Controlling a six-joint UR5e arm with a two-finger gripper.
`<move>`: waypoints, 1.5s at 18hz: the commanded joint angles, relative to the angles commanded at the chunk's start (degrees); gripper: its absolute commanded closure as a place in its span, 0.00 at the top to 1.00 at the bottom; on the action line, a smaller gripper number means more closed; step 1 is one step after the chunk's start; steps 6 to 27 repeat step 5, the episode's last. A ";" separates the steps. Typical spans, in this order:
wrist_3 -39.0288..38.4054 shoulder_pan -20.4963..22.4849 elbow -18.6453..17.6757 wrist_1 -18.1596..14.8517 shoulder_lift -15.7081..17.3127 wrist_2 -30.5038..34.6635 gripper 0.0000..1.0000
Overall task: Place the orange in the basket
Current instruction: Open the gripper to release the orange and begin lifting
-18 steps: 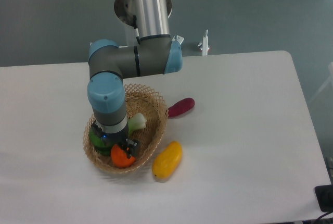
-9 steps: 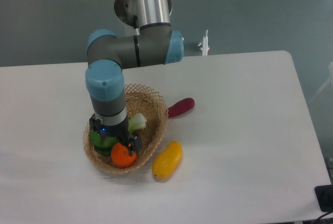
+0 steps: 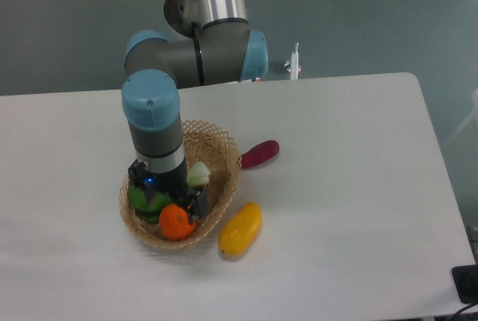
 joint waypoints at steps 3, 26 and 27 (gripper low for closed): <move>0.09 0.17 -0.09 0.00 0.44 -0.09 1.00; 0.09 0.44 -0.26 0.00 0.61 -0.09 1.00; 0.09 0.44 -0.26 0.00 0.61 -0.09 1.00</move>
